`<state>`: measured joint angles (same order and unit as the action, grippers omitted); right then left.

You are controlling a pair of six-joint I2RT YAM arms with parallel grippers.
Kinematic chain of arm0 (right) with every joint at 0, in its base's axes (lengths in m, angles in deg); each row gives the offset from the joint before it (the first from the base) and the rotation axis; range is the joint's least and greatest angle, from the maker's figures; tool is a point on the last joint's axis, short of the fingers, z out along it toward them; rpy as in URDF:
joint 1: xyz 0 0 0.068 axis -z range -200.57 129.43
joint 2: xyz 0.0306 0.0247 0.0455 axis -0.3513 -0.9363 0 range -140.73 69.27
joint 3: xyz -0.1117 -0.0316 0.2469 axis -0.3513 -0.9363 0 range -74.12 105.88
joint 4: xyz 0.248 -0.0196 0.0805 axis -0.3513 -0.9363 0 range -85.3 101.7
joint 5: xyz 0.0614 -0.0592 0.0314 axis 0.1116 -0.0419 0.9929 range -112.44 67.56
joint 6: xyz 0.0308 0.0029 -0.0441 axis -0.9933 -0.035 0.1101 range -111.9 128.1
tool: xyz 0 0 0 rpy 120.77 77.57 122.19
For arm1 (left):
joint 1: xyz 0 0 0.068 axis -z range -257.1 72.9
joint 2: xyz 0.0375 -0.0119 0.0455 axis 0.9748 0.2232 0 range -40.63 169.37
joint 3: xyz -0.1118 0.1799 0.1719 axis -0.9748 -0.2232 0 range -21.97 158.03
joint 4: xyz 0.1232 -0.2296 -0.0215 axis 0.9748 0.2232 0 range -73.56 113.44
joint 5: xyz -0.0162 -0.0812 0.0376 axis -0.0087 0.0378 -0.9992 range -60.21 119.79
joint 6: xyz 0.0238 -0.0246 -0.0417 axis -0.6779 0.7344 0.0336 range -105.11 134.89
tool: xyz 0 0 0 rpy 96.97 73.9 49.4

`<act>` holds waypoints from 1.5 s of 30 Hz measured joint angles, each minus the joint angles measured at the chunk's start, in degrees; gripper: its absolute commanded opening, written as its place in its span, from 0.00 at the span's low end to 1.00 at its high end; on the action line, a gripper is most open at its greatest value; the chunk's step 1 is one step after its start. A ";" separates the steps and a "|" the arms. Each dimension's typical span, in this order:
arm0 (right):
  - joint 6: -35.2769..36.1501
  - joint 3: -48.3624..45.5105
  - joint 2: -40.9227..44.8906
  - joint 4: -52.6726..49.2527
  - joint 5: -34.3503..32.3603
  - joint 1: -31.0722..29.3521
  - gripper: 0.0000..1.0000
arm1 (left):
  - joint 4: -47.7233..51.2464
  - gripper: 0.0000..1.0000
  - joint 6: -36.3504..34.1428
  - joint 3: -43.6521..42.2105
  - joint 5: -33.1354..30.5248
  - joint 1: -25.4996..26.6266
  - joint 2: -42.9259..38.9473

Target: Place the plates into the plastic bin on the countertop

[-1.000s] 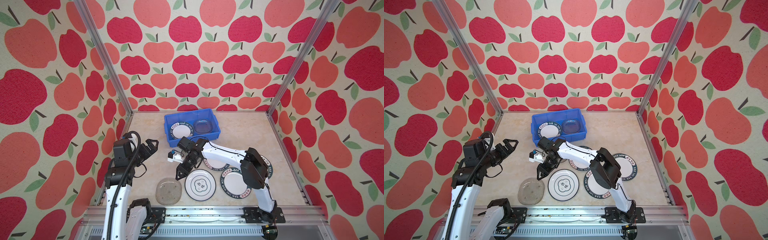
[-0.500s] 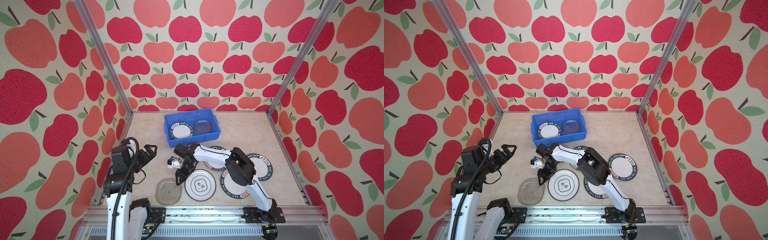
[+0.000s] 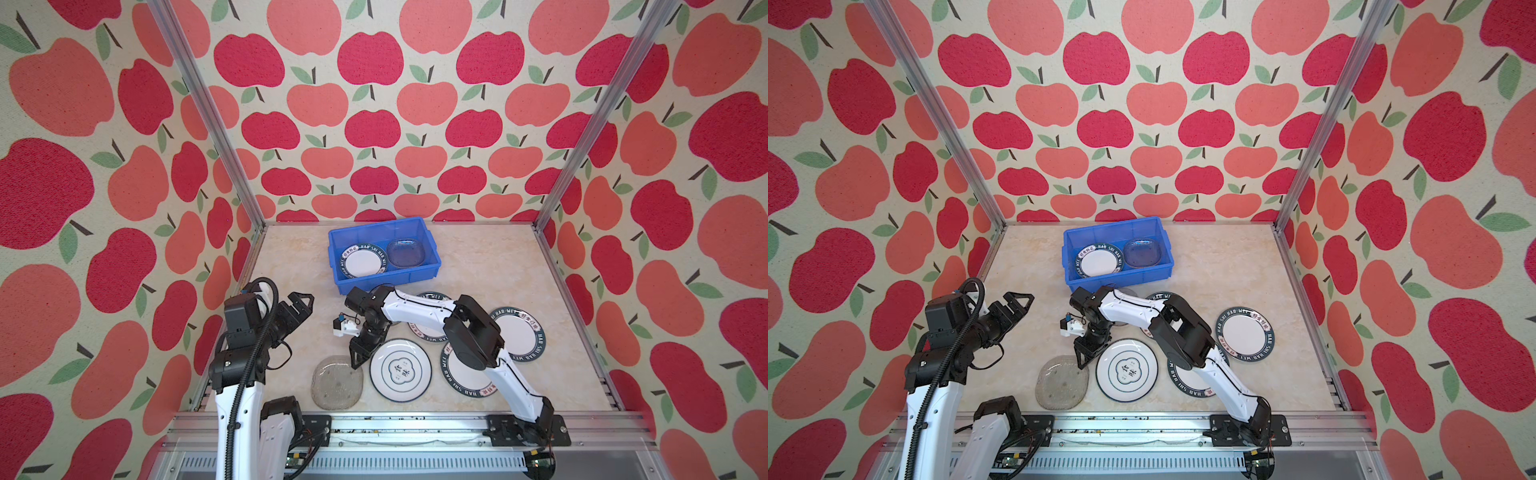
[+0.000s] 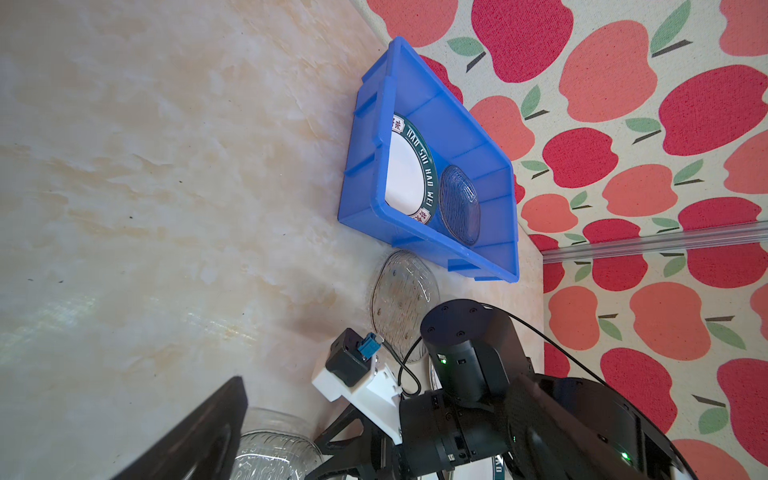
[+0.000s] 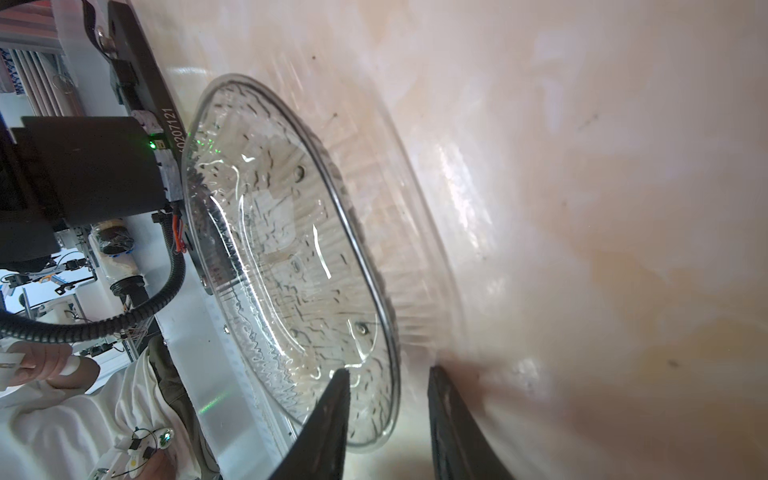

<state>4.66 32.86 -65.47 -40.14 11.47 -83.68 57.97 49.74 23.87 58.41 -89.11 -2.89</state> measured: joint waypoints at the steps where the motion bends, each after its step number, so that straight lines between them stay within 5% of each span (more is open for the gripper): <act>1: -0.04 0.13 -0.09 -0.20 -0.04 0.00 0.28 | -0.02 1.00 0.00 -0.11 0.09 -0.07 0.00; 11: -0.94 1.44 -0.66 -0.98 -0.33 0.00 0.00 | -0.28 1.00 -0.20 -1.62 0.76 -0.85 0.07; 21: -1.66 9.42 -1.84 -3.69 -0.87 1.29 0.00 | -3.30 1.00 -0.26 -1.79 2.86 -0.90 2.40; 27: -2.01 19.47 -1.88 -8.66 -1.09 6.91 0.00 | -8.02 0.94 -0.68 -1.81 3.87 1.60 7.74; 38: 0.24 34.82 -2.45 -22.21 -8.00 20.06 0.00 | -16.85 0.63 -3.67 -1.33 1.60 10.67 23.56; 45: 0.28 36.89 -2.45 -25.07 -9.99 21.86 0.00 | -21.07 0.61 -3.91 1.03 0.35 13.03 31.95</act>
<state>4.94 69.75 -67.92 -65.21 1.48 -61.82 36.90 45.83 24.90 58.76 -76.09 29.06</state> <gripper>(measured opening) 0.057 0.612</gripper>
